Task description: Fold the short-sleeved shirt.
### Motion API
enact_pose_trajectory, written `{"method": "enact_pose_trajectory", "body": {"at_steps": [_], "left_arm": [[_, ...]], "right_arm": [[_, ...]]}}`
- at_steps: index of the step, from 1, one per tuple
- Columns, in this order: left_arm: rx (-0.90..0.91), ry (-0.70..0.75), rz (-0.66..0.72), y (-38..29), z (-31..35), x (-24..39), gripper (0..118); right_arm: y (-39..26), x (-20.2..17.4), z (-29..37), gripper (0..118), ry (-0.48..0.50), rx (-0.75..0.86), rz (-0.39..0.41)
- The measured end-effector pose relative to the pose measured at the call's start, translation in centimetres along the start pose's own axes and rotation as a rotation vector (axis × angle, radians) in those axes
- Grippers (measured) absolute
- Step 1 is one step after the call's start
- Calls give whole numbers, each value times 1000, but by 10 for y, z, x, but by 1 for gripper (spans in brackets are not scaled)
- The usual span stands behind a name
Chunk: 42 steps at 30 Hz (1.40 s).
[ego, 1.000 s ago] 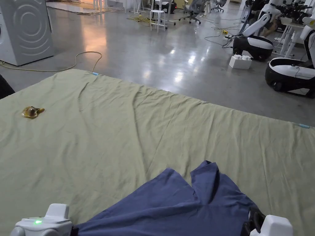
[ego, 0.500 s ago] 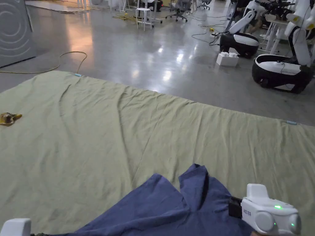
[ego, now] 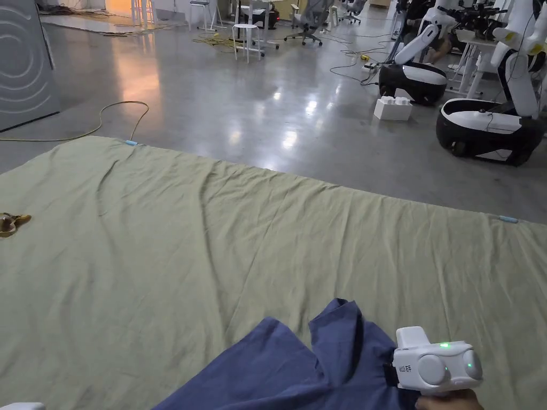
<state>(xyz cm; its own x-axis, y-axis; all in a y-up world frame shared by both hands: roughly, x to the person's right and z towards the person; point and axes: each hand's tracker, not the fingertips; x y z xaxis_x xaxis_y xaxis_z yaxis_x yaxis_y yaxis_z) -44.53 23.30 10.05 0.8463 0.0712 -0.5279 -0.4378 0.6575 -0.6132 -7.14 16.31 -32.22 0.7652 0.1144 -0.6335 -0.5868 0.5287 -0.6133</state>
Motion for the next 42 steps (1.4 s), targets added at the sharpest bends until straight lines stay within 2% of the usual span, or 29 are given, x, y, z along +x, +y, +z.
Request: {"method": "enact_pose_trajectory", "body": {"at_steps": [3,6,7,14,20,22,23,27,31,33,35,37,39,40,42], "left_arm": [[16,-1,7,2,6,4,6],[50,-12,27,6,9,-5,6],[72,-18,10,10,13,-3,6],[212,-54,-38,44,40,6,6],[317,-95,-99,93,60,35,6],[343,-113,-102,110,64,44,6],[359,-124,-102,118,67,48,6],[405,-164,-90,159,78,62,5],[482,-196,-112,196,116,91,5],[521,-194,-133,179,107,83,5],[545,-204,-138,180,108,83,5],[572,-213,-142,229,113,93,5],[585,-208,-153,235,105,94,5],[594,-207,-157,297,130,117,5],[595,-215,-154,324,131,117,5]], "right_arm": [[-5,-2,5,5,-31,48,19],[-13,5,29,4,-69,184,-28],[-14,-9,67,4,-80,230,-33],[-20,-17,200,4,-147,454,-65],[-14,15,265,4,-188,531,-175],[-11,20,290,4,-225,572,-164],[-13,37,285,4,-245,576,-178],[-8,58,329,4,-300,639,-206],[0,75,365,4,-392,720,-174],[5,85,377,4,-387,728,-193],[10,90,393,4,-422,763,-178],[18,99,402,4,-444,781,-190],[27,107,412,4,-447,807,-214],[33,111,415,4,-454,816,-220],[45,119,421,4,-462,838,-235]]}}
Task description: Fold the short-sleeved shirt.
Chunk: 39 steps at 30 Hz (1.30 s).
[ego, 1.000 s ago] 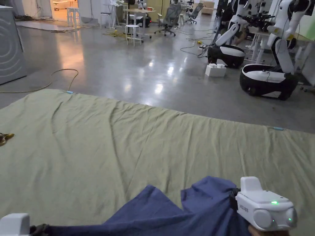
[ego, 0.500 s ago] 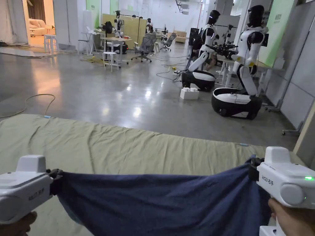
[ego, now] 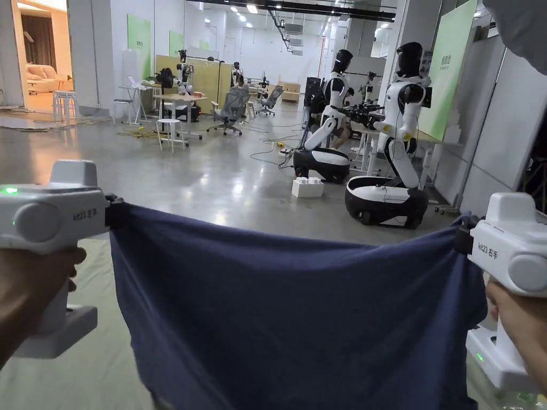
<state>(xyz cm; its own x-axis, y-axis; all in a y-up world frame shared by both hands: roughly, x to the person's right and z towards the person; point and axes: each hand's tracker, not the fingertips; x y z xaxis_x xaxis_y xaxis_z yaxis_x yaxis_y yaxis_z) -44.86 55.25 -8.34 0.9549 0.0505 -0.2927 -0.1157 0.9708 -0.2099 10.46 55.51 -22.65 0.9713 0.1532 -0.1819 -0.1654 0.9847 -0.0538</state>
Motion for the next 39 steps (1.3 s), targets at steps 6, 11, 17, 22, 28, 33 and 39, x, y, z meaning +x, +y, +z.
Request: {"method": "enact_pose_trajectory", "body": {"at_steps": [6,11,17,22,28,33,39], "left_arm": [[12,13,-6,47,-16,16,5],[27,42,-10,76,-40,16,5],[68,69,-35,114,-72,10,5],[128,81,-27,135,-73,4,5],[132,87,-33,137,-79,1,5],[146,83,-60,94,-76,-4,5],[75,47,-16,2,-50,-10,5]], "right_arm": [[17,-9,-15,4,86,-10,-54],[74,-14,-60,4,46,19,-35],[105,-12,-103,4,23,56,-17],[110,-28,-88,4,5,111,4],[105,-32,-113,4,7,113,10],[66,-47,-77,4,25,123,17],[-9,-54,-30,4,60,31,73]]}}
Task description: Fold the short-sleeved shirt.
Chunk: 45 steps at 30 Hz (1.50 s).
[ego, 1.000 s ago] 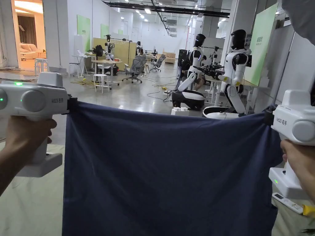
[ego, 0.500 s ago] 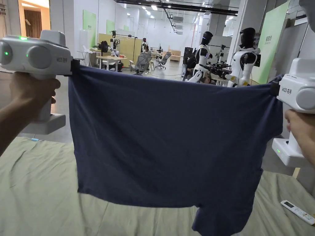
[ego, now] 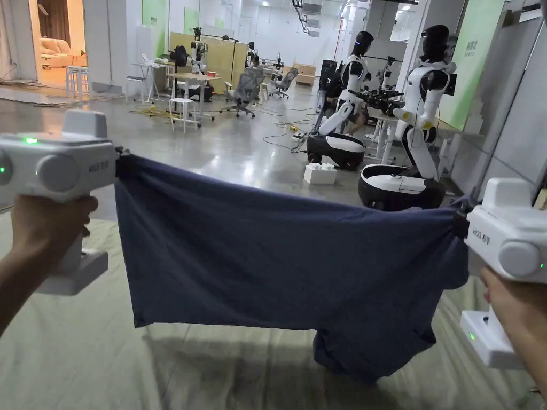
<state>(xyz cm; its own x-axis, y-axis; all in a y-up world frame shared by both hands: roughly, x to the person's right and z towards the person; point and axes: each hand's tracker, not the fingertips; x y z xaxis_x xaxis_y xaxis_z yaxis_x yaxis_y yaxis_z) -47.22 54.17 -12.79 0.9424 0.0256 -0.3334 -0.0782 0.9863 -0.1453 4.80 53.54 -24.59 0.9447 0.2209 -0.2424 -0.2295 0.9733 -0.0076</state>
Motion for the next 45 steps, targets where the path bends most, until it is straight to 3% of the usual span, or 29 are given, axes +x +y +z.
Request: {"method": "enact_pose_trajectory", "body": {"at_steps": [4,5,7,8,9,11,18,23,28,37,45], "left_arm": [[-53,-6,25,-55,29,-4,5],[-68,0,40,-24,14,-1,5],[-85,7,49,-60,28,-16,5],[-103,9,70,-59,25,-18,5],[-119,3,77,-55,22,-20,5],[-118,6,90,-116,86,-24,5],[-151,-7,88,-162,120,-63,5],[-183,-11,79,-175,184,-41,5],[-303,-14,103,-217,216,-45,5],[-553,1,72,-300,242,-44,5],[-757,35,-2,-346,221,-48,6]], "right_arm": [[-37,-6,31,4,7,-33,-23],[-44,-7,42,4,9,-47,-29],[-61,-5,47,4,29,-80,-18],[-62,-6,57,4,18,-39,38],[-68,-6,65,4,32,-61,13],[-76,-12,90,4,33,-54,18],[-91,-22,166,4,35,-70,32],[-113,-29,208,4,50,-119,45],[-151,-37,247,4,52,-224,27],[-247,-55,283,4,99,-563,-8],[-302,-64,272,4,157,-769,57]]}}
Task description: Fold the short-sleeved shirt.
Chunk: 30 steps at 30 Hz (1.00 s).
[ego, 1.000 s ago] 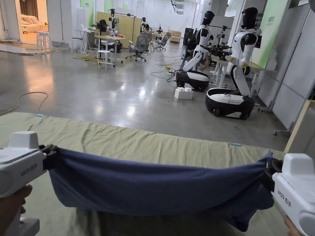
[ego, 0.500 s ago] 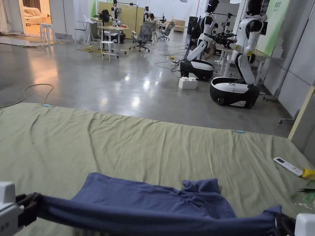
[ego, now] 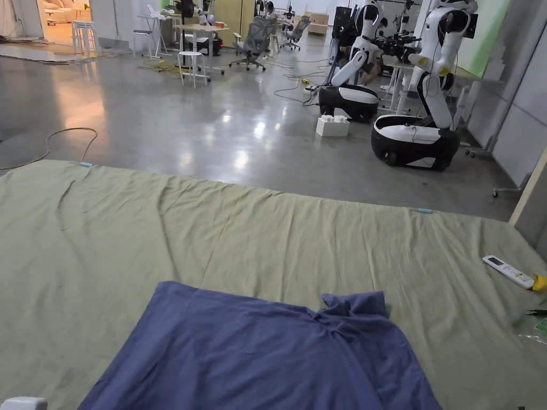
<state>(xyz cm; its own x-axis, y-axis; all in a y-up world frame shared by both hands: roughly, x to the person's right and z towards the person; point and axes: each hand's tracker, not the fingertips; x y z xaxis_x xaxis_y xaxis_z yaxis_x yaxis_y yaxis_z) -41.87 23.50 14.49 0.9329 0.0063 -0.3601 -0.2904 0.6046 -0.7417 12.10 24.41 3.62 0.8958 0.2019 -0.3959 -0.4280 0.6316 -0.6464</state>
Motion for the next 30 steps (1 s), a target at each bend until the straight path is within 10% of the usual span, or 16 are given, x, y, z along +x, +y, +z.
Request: {"method": "enact_pose_trajectory", "body": {"at_steps": [5,9,13,17,25,30], "left_arm": [[-80,39,-68,-4,-12,4,7],[-85,70,-78,-4,-8,12,27],[-25,113,-77,5,4,13,55],[123,52,-50,22,20,23,55],[433,-9,-63,57,49,73,55],[603,-14,-89,72,66,108,23]], "right_arm": [[-7,-1,-16,7,0,-85,11],[-7,0,-18,50,-9,-120,4],[5,7,-7,68,-21,-57,-38],[30,8,8,75,-18,108,-92],[83,-13,30,71,-27,518,-147],[104,-31,40,27,-67,713,-153]]}}
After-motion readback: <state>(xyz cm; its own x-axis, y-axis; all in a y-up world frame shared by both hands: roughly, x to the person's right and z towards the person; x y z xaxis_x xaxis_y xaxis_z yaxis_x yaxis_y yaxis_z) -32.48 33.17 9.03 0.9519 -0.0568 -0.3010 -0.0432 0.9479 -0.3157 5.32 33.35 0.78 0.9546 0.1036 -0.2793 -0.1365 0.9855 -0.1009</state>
